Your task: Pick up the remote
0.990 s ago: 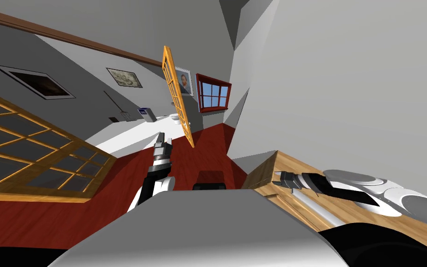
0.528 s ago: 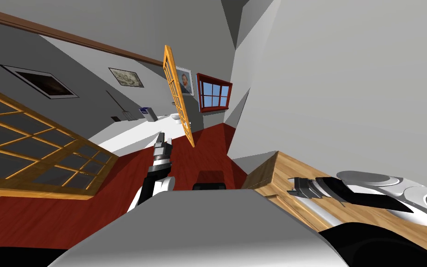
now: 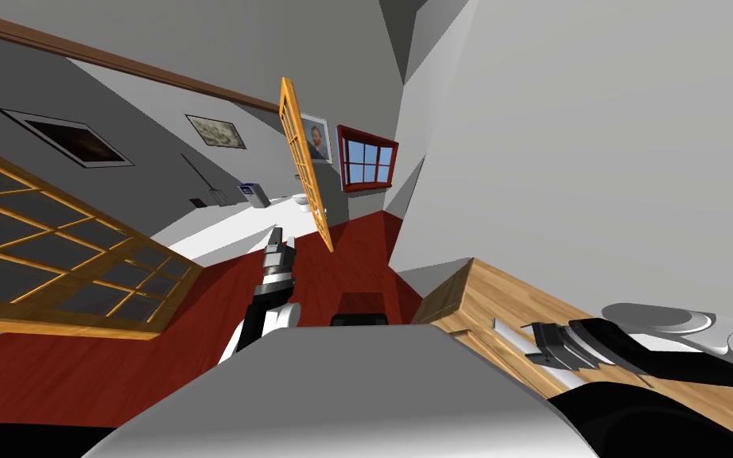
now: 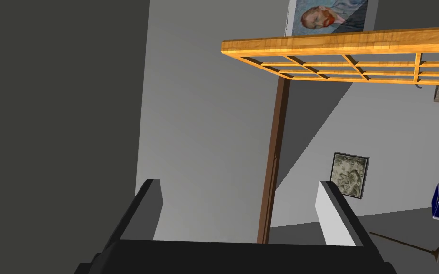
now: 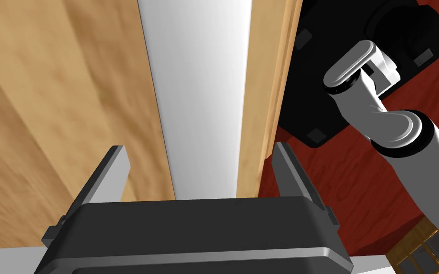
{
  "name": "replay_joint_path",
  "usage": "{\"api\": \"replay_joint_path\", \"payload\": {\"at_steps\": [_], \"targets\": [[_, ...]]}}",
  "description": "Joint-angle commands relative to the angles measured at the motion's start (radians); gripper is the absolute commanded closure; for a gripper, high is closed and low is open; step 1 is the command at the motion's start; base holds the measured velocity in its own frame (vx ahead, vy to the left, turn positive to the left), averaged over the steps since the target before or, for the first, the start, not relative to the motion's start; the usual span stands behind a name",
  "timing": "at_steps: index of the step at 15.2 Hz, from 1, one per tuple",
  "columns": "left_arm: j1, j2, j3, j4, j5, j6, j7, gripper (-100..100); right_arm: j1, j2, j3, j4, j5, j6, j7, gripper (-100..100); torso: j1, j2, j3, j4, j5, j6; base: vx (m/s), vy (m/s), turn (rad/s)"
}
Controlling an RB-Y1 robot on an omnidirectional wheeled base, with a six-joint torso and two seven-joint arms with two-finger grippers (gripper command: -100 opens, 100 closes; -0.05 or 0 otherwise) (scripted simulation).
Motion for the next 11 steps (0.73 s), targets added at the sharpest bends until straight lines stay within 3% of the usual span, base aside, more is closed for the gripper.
{"api": "replay_joint_path", "payload": {"at_steps": [1, 6, 7, 8, 11], "targets": [[0.0, 0.0, 0.0, 0.0, 0.0, 0.0, 0.0, 0, 0.004, 0.031, 0.01, 0.006, 0.011, 0.016, 0.007, -100, 0.0, 0.0, 0.0, 0.0, 0.0, 0.0, 0.014, -0.01, 0.083], [0.0, 0.0, 0.0, 0.0, 0.0, 0.0, 0.0, 0, 0.009, 0.078, 0.024, 0.015, 0.027, 0.041, 0.018, -100, 0.004, -0.005, -0.003, -0.001, 0.001, 0.0, 0.038, 0.007, 0.075], [0.0, 0.0, 0.0, 0.0, 0.0, 0.0, 0.0, 0, 0.016, 0.063, 0.02, 0.01, 0.01, 0.038, 0.025, -100, 0.004, -0.005, -0.003, -0.001, 0.001, 0.0, 0.018, 0.002, 0.015], [0.0, 0.0, 0.0, 0.0, 0.0, 0.0, 0.0, 0, 0.016, 0.065, 0.021, 0.011, 0.011, 0.04, 0.025, 100, 0.004, -0.004, -0.003, -0.001, 0.001, 0.0, 0.007, 0.001, 0.0], [0.0, 0.0, 0.0, 0.0, 0.0, 0.0, 0.0, 0, 0.016, 0.065, 0.021, 0.01, 0.011, 0.039, 0.025, 100, 0.003, -0.003, -0.002, -0.001, 0.001, 0.0, 0.0, 0.0, 0.0]]}}
